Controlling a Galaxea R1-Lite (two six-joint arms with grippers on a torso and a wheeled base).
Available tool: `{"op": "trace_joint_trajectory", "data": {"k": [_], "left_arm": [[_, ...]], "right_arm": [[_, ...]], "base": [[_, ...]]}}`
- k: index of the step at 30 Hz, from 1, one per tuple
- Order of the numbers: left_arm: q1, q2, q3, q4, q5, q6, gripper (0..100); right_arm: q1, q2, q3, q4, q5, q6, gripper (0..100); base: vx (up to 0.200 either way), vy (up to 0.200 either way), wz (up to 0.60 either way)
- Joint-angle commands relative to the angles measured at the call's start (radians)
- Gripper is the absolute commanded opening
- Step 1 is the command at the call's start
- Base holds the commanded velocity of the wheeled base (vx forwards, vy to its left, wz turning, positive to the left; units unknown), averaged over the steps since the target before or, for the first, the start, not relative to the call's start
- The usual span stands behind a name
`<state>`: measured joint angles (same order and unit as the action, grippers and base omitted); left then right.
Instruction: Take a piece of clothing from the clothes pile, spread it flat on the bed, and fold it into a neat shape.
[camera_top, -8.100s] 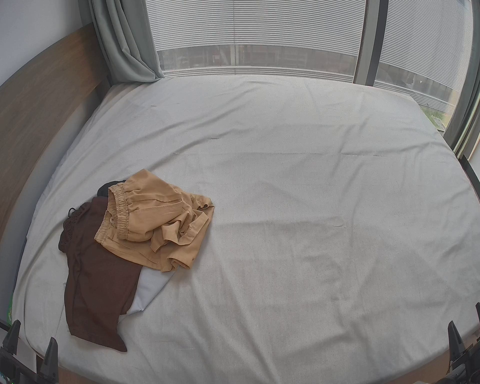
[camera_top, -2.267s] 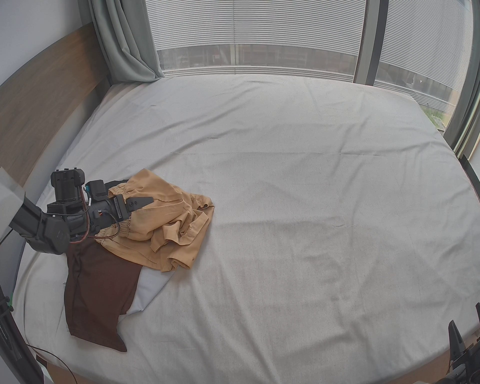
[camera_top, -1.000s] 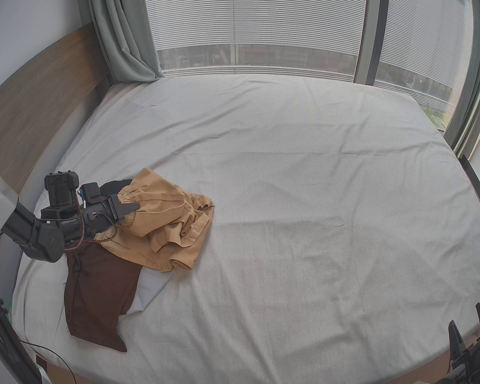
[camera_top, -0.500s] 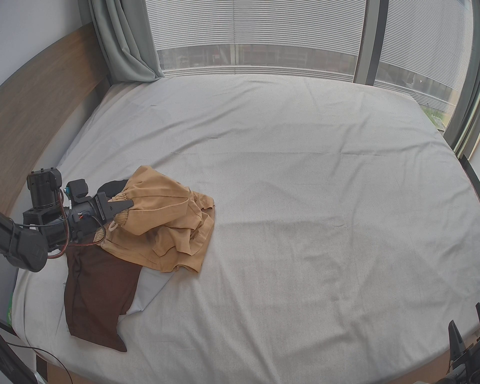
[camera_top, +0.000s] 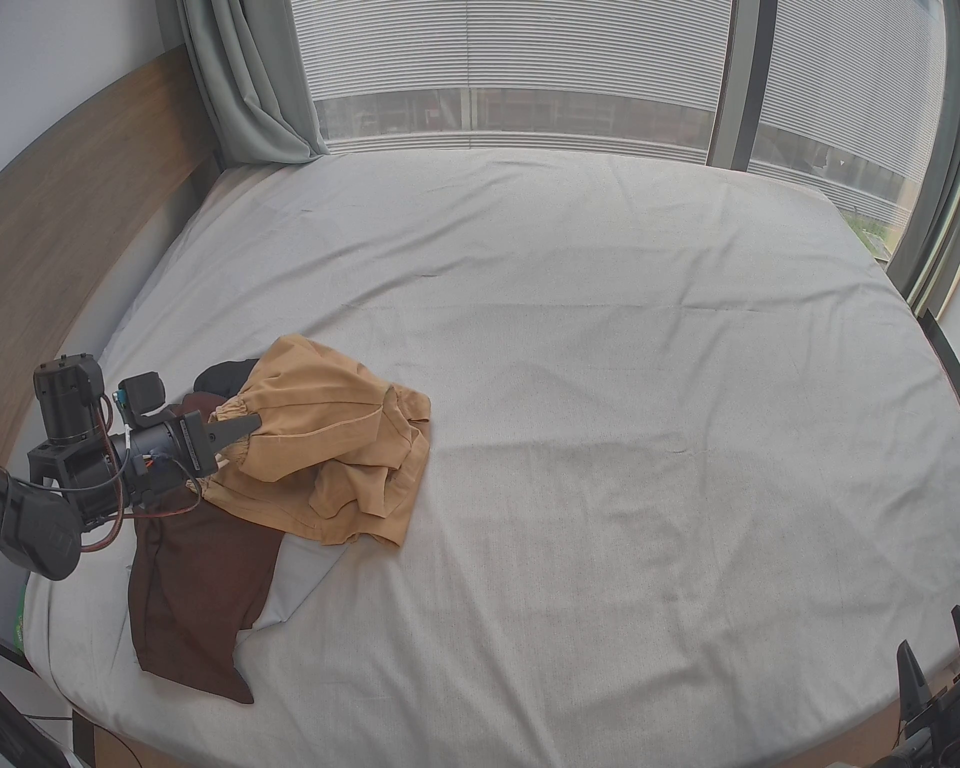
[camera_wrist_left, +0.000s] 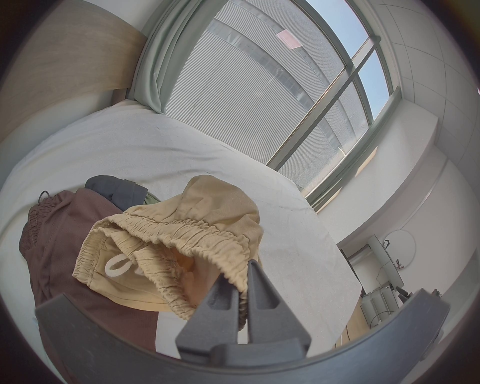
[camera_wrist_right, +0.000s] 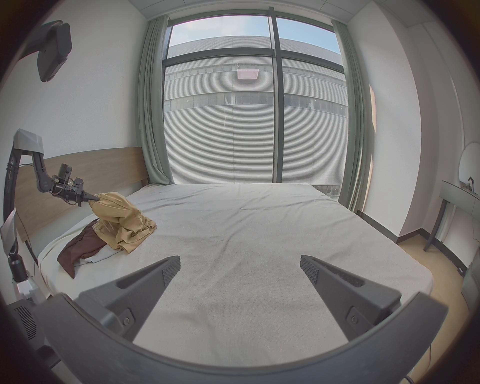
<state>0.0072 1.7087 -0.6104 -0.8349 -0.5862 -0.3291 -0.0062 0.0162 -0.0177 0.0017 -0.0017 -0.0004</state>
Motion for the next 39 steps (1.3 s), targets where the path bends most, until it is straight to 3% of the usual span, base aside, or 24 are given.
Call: {"op": "trace_joint_trajectory", "data": {"k": [1,9,16,21,39], "left_arm": [[-0.007,-0.041,0.029,0.003,-0.007,-0.004,0],[-0.095,-0.166,0.06,0.002,-0.012,-0.186,0],[-0.187,-0.262,0.086,0.003,0.039,-0.334,0],[-0.254,-0.29,0.084,-0.001,0.163,-0.444,0],[-0.47,-0.296,0.057,-0.001,0.41,-0.597,0]], "right_arm": [[0.0,-0.007,0.018,0.0,0.0,0.0,100],[0.0,-0.007,0.018,0.0,0.0,0.0,100],[0.0,-0.007,0.018,0.0,-0.001,0.0,100],[0.0,-0.007,0.018,0.0,0.0,0.0,100],[0.0,-0.007,0.018,0.0,0.0,0.0,100]], "base": [[0.0,0.0,0.0],[0.0,0.0,0.0],[0.0,0.0,0.0],[0.0,0.0,0.0],[0.0,0.0,0.0]]}}
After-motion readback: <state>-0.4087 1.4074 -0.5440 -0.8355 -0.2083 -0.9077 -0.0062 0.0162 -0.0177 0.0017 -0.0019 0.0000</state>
